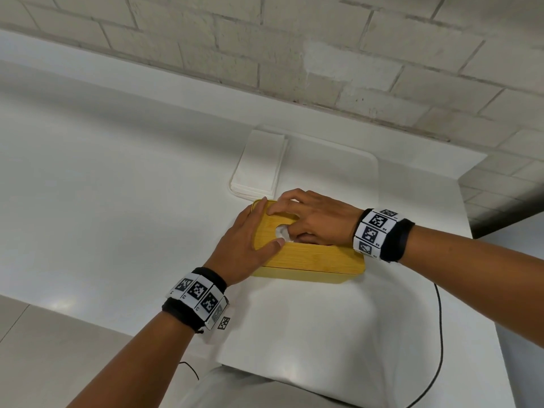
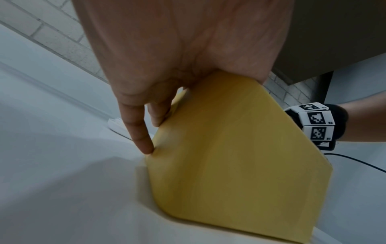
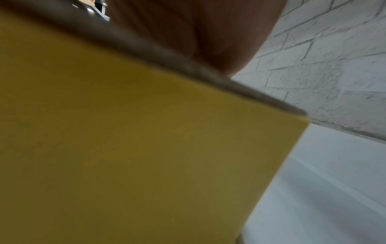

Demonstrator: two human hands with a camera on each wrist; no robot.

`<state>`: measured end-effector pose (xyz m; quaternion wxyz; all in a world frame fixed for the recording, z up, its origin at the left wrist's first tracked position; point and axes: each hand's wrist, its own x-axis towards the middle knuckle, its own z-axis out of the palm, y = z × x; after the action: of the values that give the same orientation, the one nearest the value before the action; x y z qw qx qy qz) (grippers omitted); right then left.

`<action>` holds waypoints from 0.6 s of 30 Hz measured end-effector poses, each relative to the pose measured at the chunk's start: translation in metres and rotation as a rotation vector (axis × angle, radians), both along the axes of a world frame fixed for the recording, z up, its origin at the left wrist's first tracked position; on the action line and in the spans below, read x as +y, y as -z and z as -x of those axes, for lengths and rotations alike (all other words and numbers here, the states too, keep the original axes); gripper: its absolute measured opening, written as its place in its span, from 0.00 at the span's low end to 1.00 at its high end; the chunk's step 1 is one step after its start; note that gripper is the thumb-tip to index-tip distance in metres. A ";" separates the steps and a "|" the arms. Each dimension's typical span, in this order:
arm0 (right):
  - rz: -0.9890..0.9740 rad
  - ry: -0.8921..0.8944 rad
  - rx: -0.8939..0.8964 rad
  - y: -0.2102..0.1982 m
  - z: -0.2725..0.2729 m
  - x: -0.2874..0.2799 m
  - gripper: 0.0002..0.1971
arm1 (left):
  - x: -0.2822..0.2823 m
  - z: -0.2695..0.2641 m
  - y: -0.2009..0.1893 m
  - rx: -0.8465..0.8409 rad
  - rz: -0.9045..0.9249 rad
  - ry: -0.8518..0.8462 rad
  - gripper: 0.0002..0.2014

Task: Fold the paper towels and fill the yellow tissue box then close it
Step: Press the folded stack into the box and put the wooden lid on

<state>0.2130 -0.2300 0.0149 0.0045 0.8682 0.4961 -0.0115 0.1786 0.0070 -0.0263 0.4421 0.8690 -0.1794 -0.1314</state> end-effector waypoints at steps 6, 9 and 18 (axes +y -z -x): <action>-0.110 0.016 -0.026 -0.003 0.005 -0.010 0.13 | 0.001 0.000 -0.001 0.005 -0.009 -0.003 0.43; -0.176 0.016 -0.033 -0.004 0.009 -0.015 0.12 | 0.000 0.001 -0.002 0.007 -0.011 -0.005 0.43; -0.376 0.473 0.398 -0.018 0.032 -0.025 0.03 | 0.000 0.000 -0.006 0.022 -0.023 0.008 0.43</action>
<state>0.1813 -0.2547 0.0326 -0.2547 0.9253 0.2663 -0.0894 0.1784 0.0073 -0.0206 0.4335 0.8718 -0.1762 -0.1448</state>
